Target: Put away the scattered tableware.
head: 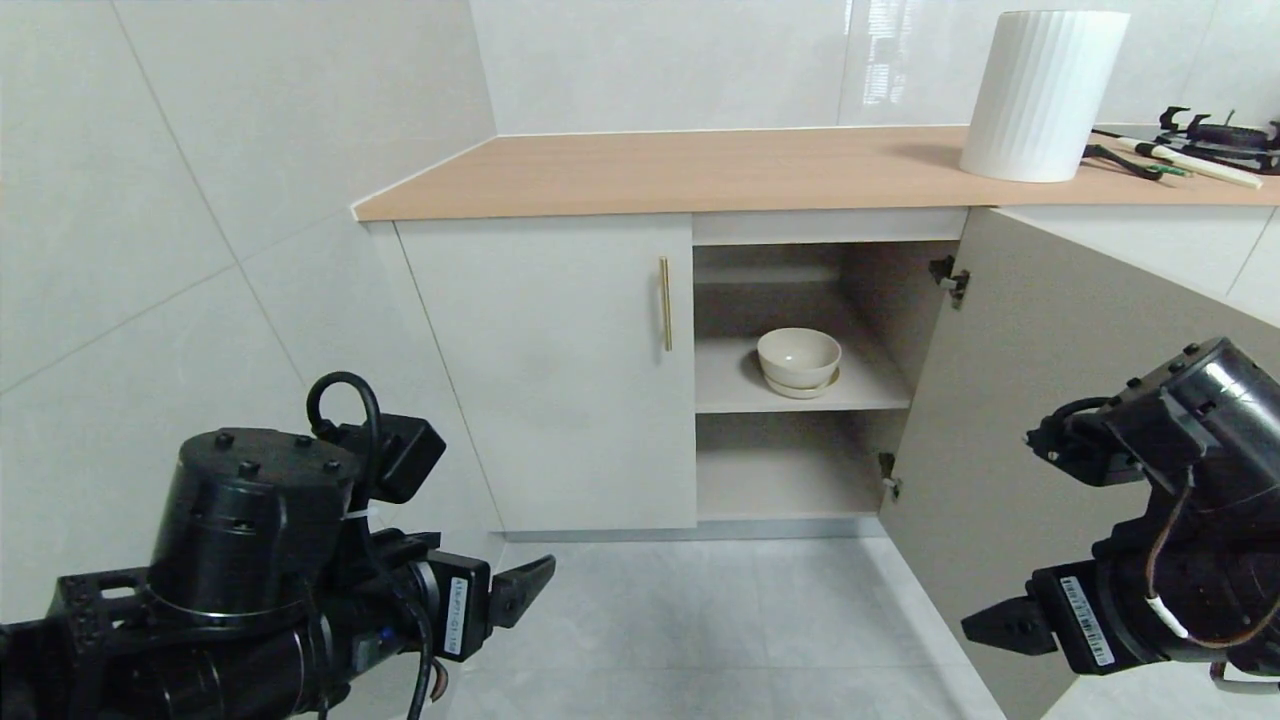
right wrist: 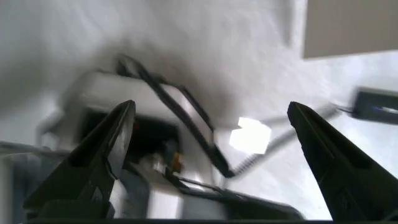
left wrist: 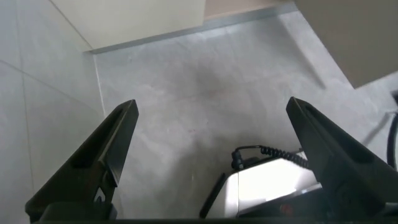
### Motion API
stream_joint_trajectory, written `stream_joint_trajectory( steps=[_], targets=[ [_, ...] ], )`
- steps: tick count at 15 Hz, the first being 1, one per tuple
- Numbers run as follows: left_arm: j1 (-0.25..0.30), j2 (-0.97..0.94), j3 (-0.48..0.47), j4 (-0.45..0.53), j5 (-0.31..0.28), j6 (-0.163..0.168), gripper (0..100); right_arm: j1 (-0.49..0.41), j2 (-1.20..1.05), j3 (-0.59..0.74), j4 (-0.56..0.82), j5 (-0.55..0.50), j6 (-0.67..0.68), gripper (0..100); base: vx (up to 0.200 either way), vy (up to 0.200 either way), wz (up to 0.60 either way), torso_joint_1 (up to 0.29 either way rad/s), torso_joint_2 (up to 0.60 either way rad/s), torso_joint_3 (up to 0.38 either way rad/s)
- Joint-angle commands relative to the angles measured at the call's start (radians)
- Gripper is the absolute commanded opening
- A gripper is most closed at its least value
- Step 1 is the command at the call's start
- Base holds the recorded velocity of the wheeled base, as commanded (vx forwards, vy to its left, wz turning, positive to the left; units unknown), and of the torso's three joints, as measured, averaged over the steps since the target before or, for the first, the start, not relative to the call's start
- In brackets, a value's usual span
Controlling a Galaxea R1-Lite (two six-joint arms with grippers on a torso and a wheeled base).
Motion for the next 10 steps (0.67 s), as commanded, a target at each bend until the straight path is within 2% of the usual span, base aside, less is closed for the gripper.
stream_joint_trajectory(
  steps=[1, 4, 10],
  targets=[
    [-0.001, 0.003, 0.002, 0.0, 0.0, -0.001, 100, 0.001, 0.003, 0.005, 0.014, -0.019, -0.006, 100, 0.0, 0.0, 0.0, 0.0, 0.0, 0.0],
    [-0.001, 0.009, 0.002, 0.0, 0.001, 0.0, 100, -0.001, 0.001, 0.003, 0.014, -0.031, -0.006, 100, 0.0, 0.0, 0.0, 0.0, 0.0, 0.0],
    [-0.001, 0.013, 0.003, 0.0, 0.014, 0.014, 100, -0.028, 0.009, -0.012, 0.09, -0.068, -0.008, 100, 0.0, -0.2, 0.0, 0.005, 0.0, -0.001]
  ],
)
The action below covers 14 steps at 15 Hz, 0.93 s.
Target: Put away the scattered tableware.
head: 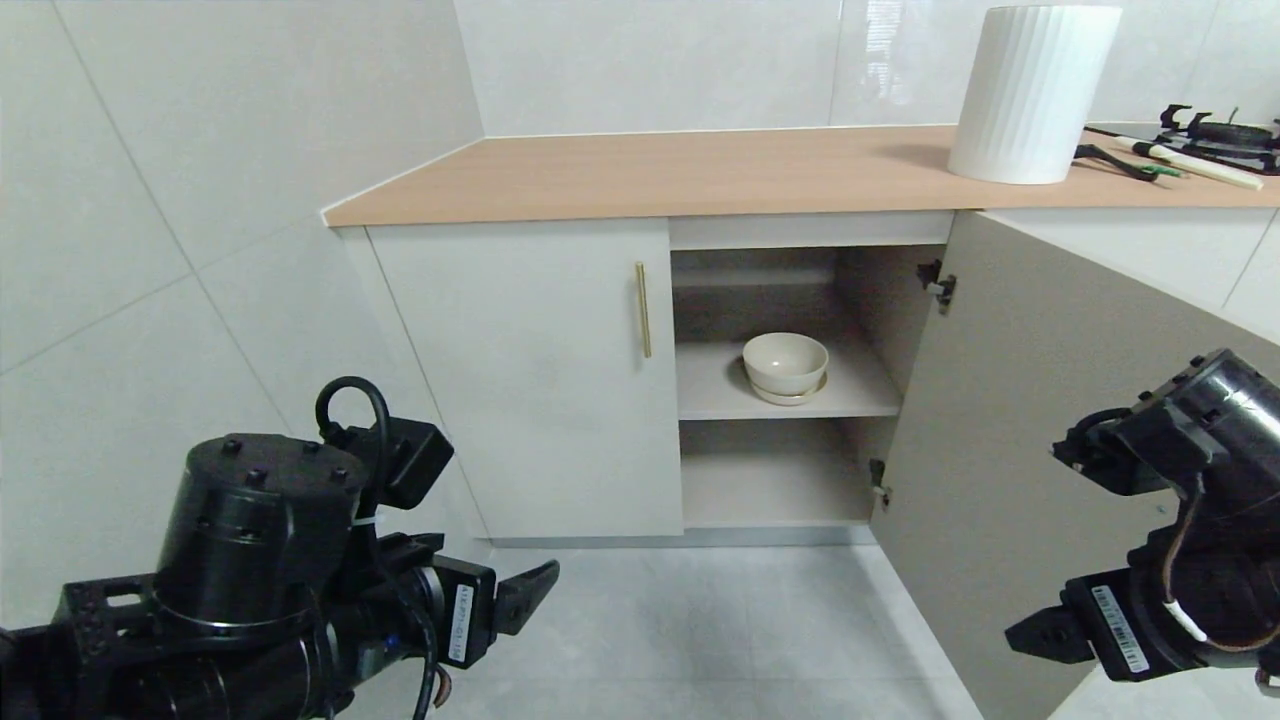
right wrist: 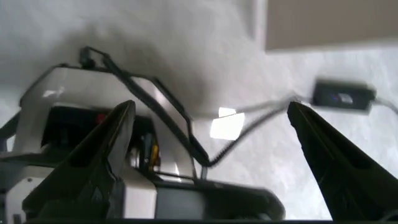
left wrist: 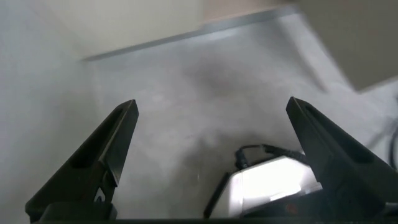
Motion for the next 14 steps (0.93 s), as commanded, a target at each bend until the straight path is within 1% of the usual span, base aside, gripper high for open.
stream_joint_trajectory(
  steps=[1, 3, 4, 5, 6, 8, 11, 12, 14],
  targets=[
    [0.003, 0.002, 0.001, 0.0, 0.001, -0.001, 100, -0.004, 0.008, -0.004, 0.008, -0.002, 0.0, 100, 0.0, -0.2, 0.0, -0.002, -0.01, 0.012],
    [0.003, 0.002, 0.001, 0.0, 0.001, -0.001, 100, -0.004, 0.01, -0.01, 0.048, -0.005, -0.002, 100, 0.0, -0.2, 0.0, 0.005, 0.0, -0.005],
    [0.003, 0.002, 0.001, 0.0, 0.001, -0.001, 100, -0.009, 0.017, -0.033, 0.099, -0.005, 0.0, 100, 0.0, -0.2, 0.0, 0.007, 0.0, 0.002],
    [0.003, 0.002, 0.001, 0.0, 0.001, -0.001, 100, -0.009, 0.017, -0.033, 0.099, -0.005, 0.0, 100, 0.0, -0.2, 0.0, -0.002, 0.01, 0.002],
    [0.003, 0.003, 0.003, 0.0, 0.001, -0.001, 100, -0.04, 0.028, -0.055, 0.139, -0.014, 0.0, 100, 0.0, -0.2, 0.0, -0.002, 0.0, -0.002],
    [0.003, 0.002, 0.004, 0.0, 0.001, 0.0, 100, -0.076, 0.024, -0.061, 0.142, -0.022, -0.002, 100, 0.0, -0.2, 0.0, 0.007, 0.0, 0.005],
    [0.003, 0.002, 0.006, 0.0, 0.001, 0.0, 100, -0.138, 0.011, -0.075, 0.146, -0.06, -0.011, 100, 0.0, 0.0, 0.0, 0.0, 0.0, 0.0],
    [0.003, 0.002, 0.006, 0.0, 0.001, -0.001, 100, -0.204, -0.01, -0.082, 0.175, -0.074, -0.059, 100, 0.0, 0.0, 0.0, 0.0, 0.0, 0.0],
    [0.003, 0.002, 0.006, 0.0, 0.001, -0.001, 100, -0.316, -0.029, -0.105, 0.18, -0.072, -0.115, 100, 0.0, 0.0, 0.0, 0.0, 0.0, 0.0]
  ],
)
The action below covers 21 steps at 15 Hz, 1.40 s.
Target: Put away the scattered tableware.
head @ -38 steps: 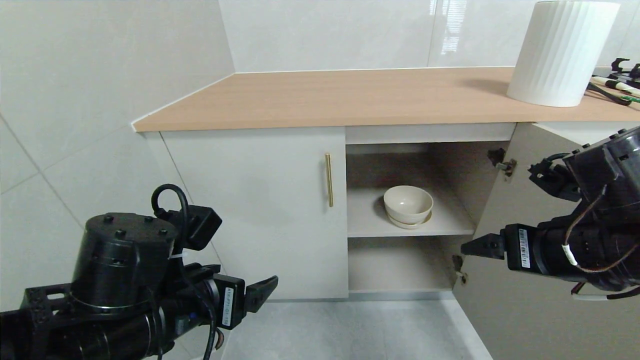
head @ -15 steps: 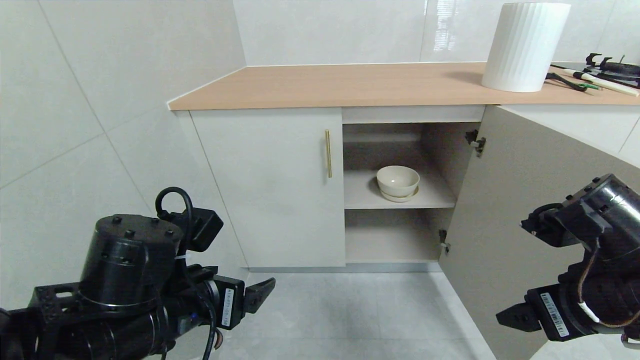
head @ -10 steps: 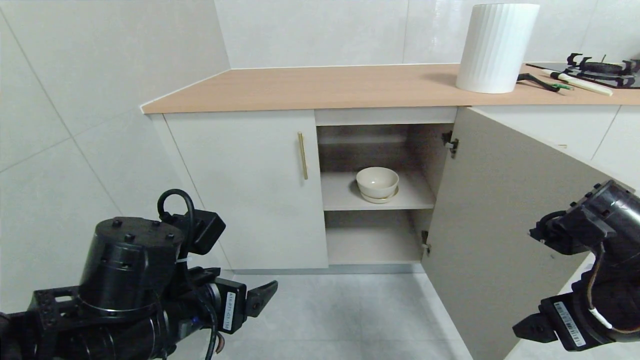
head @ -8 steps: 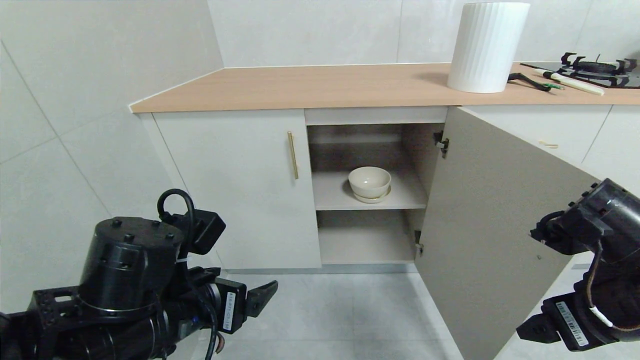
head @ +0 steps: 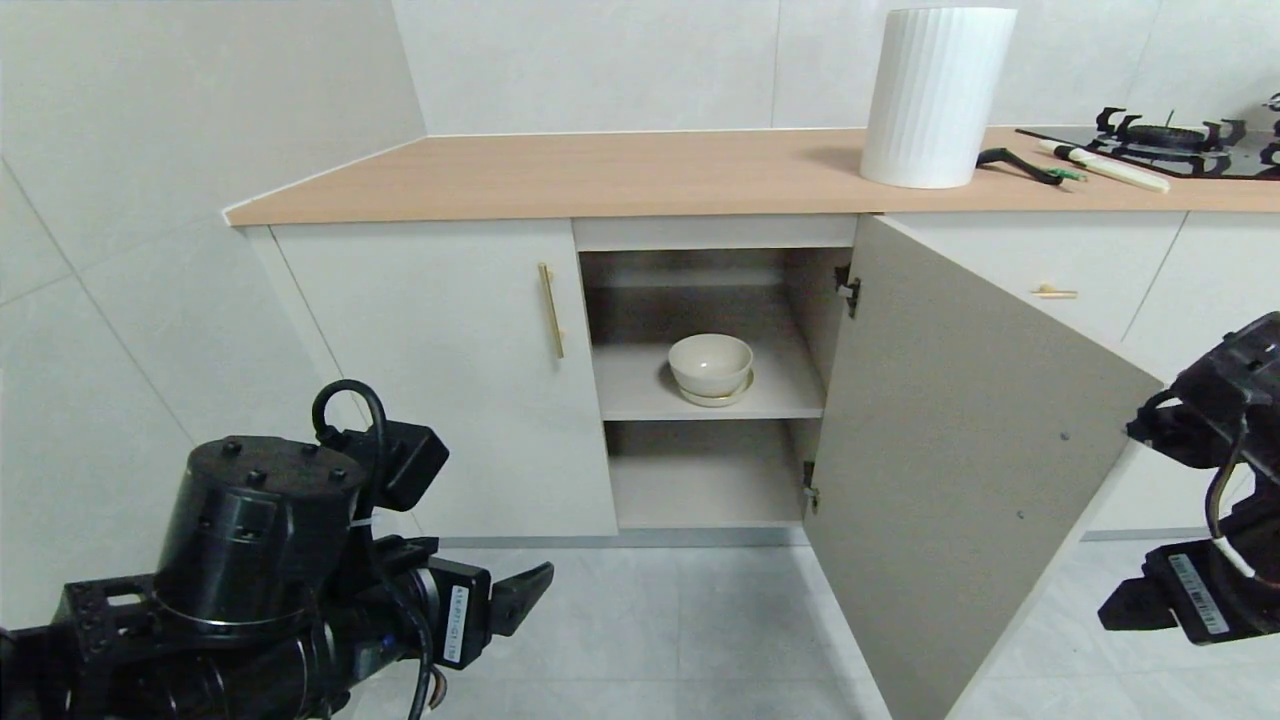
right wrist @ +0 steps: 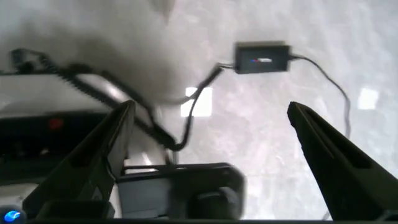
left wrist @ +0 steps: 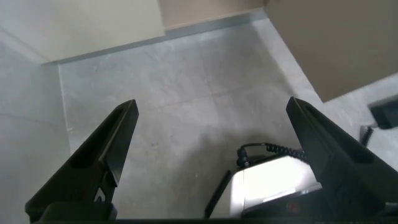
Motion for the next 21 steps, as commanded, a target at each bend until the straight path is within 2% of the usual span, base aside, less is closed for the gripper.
stream_joint_trajectory(
  steps=[1, 5, 9, 11, 12, 13, 16, 21],
  targets=[
    [0.0, 0.001, 0.0, 0.0, 0.0, -0.001, 100, -0.139, -0.019, -0.026, 0.003, -0.004, -0.036, 100, 0.0, 0.0, 0.0, 0.0, 0.0, 0.0],
    [0.0, 0.002, 0.0, 0.0, 0.0, -0.001, 100, -0.305, 0.025, -0.071, -0.019, -0.011, -0.068, 100, 0.0, 0.0, 0.0, 0.0, 0.0, 0.0],
    [0.0, 0.005, 0.0, 0.0, 0.0, -0.001, 100, -0.374, 0.089, -0.078, -0.166, -0.008, -0.057, 100, 0.0, 0.0, 0.0, 0.0, 0.0, 0.0],
    [0.0, 0.005, 0.0, 0.0, 0.0, -0.001, 100, -0.374, 0.128, -0.075, -0.269, -0.004, -0.017, 100, 0.0, 0.0, 0.0, 0.0, 0.0, 0.0],
    [0.0, 0.005, 0.0, 0.0, 0.0, -0.001, 100, -0.374, 0.128, -0.075, -0.269, -0.004, -0.017, 100, 0.0, 0.0, 0.0, 0.0, 0.0, 0.0],
    [0.0, 0.004, 0.0, 0.0, 0.0, -0.001, 100, -0.374, 0.16, -0.074, -0.35, -0.004, 0.032, 100, 0.0, 0.0, 0.0, 0.0, 0.0, 0.0],
    [0.0, 0.004, 0.0, 0.0, 0.0, -0.001, 100, -0.368, 0.185, -0.06, -0.408, 0.0, 0.048, 100, 0.0, 0.0, 0.0, 0.0, 0.0, 0.0],
    [0.0, 0.004, 0.0, -0.002, 0.0, -0.001, 100, -0.257, 0.195, 0.024, -0.52, 0.0, 0.052, 100, 0.0, 0.0, 0.0, 0.0, 0.0, 0.0]
  ],
)
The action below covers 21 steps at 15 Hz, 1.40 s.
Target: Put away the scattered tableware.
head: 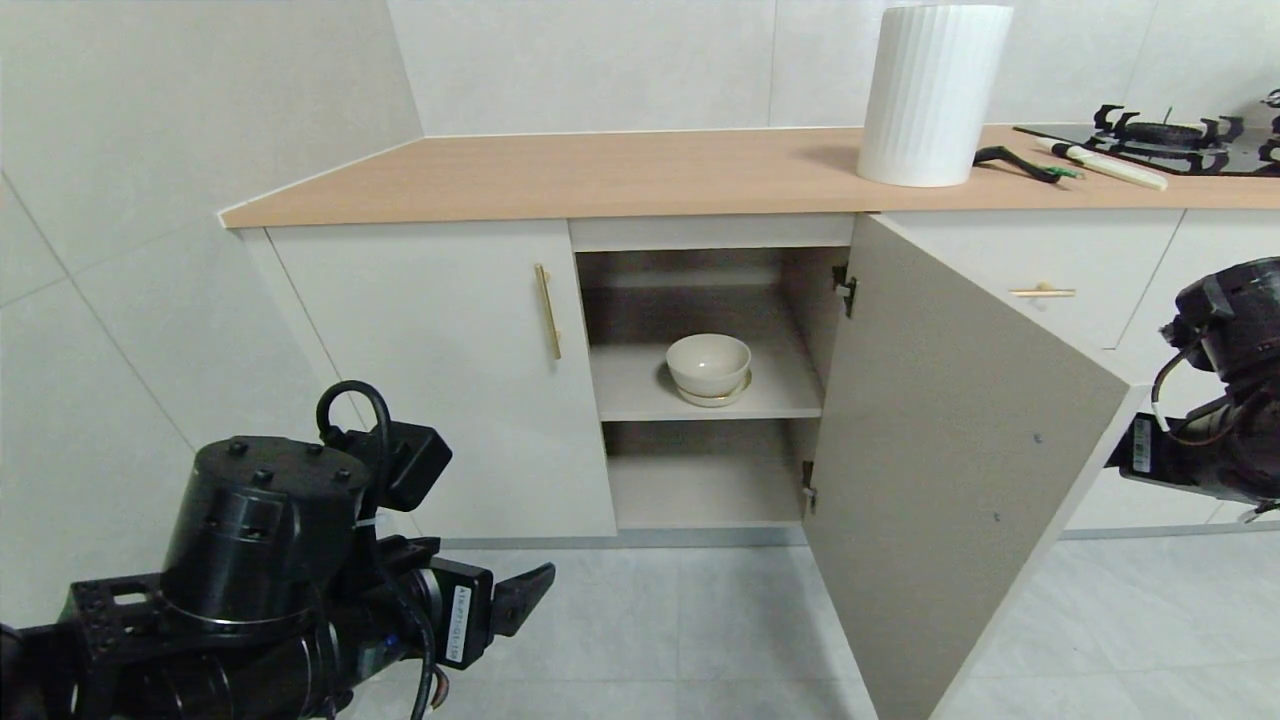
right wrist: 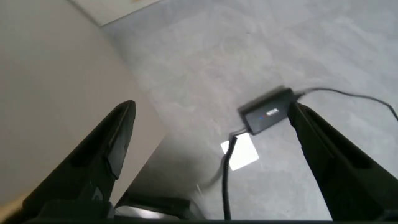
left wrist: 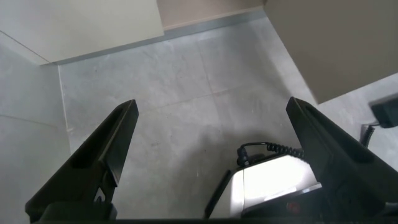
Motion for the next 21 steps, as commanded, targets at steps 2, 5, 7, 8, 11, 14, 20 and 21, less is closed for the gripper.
stream_joint_trajectory(
  steps=[2, 5, 7, 8, 11, 14, 20, 21],
  targets=[
    [0.0, -0.001, 0.0, -0.002, 0.001, 0.0, 100, 0.085, 0.009, 0.04, -0.032, 0.003, 0.035, 100, 0.0, 0.0, 0.0, 0.0, 0.0, 0.0],
    [0.0, -0.004, 0.0, -0.002, 0.001, 0.0, 100, 0.177, 0.04, 0.037, -0.036, 0.039, 0.081, 100, 0.0, 0.0, 0.0, 0.0, 0.0, 0.0],
    [0.0, -0.004, 0.0, -0.002, 0.001, 0.0, 100, 0.231, 0.072, 0.035, -0.093, 0.07, 0.081, 100, 0.0, 0.0, 0.0, 0.0, 0.0, 0.0],
    [0.0, -0.001, 0.0, -0.002, 0.001, -0.002, 100, 0.264, 0.1, 0.034, -0.133, 0.082, 0.081, 100, 0.0, 0.0, 0.0, 0.0, 0.0, 0.0],
    [0.0, -0.003, -0.003, -0.002, 0.001, -0.002, 100, 0.318, 0.201, 0.008, -0.263, 0.09, 0.072, 100, 0.0, 0.0, 0.0, 0.0, 0.0, 0.0],
    [0.0, 0.002, -0.004, -0.002, 0.001, -0.002, 100, 0.364, 0.262, -0.028, -0.361, 0.116, 0.073, 100, 0.0, 0.0, 0.0, 0.0, 0.0, 0.0],
    [0.0, 0.005, -0.003, -0.002, 0.001, 0.0, 100, 0.396, 0.316, -0.023, -0.467, 0.188, 0.139, 100, 0.0, 0.0, 0.0, 0.0, 0.0, 0.0],
    [0.0, 0.005, -0.003, -0.002, 0.001, 0.0, 100, 0.401, 0.324, -0.022, -0.476, 0.188, 0.145, 100, 0.0, 0.0, 0.0, 0.0, 0.0, 0.0]
  ],
)
